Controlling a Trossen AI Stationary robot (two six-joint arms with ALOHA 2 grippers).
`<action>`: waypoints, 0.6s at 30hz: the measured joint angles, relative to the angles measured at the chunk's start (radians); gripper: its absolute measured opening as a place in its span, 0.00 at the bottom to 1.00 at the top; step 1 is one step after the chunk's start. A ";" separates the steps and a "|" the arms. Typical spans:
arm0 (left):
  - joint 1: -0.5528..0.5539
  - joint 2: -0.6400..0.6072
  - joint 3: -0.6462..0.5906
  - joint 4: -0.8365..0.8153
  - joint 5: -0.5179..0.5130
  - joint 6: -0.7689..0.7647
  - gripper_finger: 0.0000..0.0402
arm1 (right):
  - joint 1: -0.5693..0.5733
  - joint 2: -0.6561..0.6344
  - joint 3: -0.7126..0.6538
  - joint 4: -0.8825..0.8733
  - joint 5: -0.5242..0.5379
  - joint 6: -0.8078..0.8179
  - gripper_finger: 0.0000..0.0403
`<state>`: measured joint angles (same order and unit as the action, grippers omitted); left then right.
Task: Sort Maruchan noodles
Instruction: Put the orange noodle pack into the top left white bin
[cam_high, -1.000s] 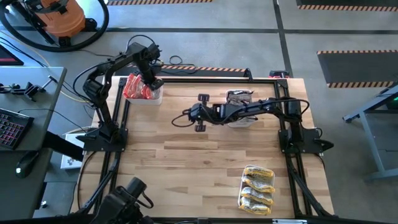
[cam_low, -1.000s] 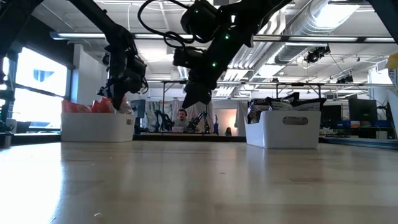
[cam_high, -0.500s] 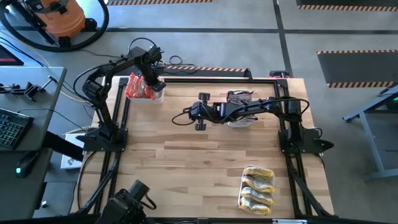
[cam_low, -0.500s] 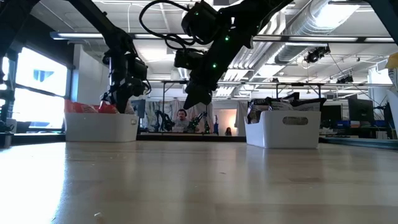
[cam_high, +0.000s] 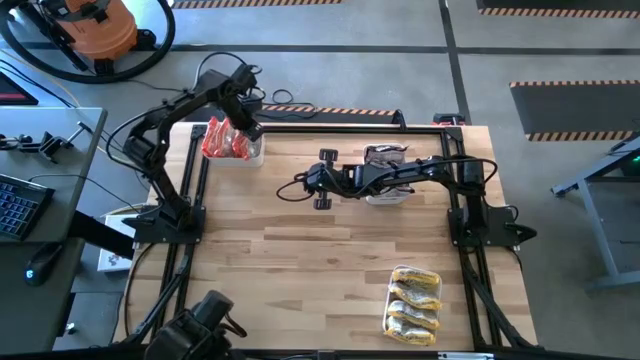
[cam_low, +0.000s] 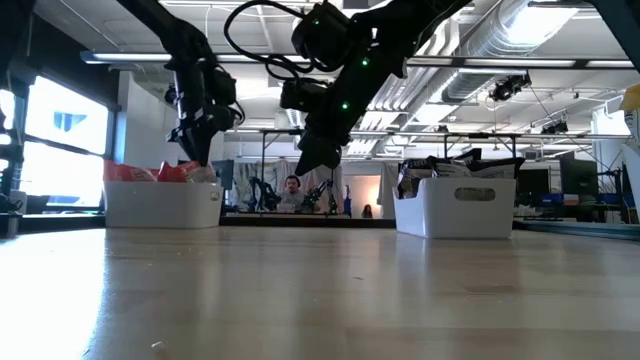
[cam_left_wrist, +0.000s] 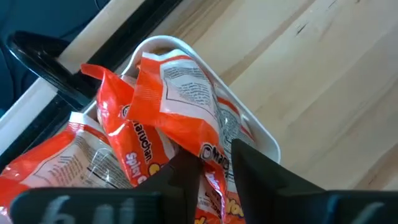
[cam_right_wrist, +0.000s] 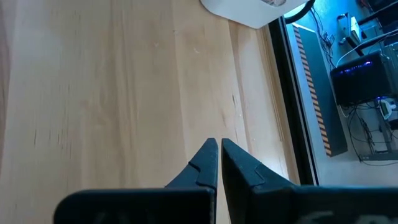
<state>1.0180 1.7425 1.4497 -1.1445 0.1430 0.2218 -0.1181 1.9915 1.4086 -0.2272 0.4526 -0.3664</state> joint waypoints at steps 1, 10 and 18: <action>0.002 0.004 -0.002 0.004 0.000 0.000 0.19 | 0.000 0.000 0.000 0.000 0.000 0.001 0.00; 0.002 0.018 -0.093 0.256 0.005 -0.053 0.01 | 0.000 0.000 0.000 0.000 -0.011 0.018 0.00; 0.003 0.013 -0.156 0.294 0.007 -0.036 0.03 | 0.000 0.000 0.000 0.013 -0.027 0.018 0.00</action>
<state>1.0214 1.7557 1.2933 -0.8509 0.1499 0.1854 -0.1181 1.9915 1.4090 -0.2146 0.4252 -0.3485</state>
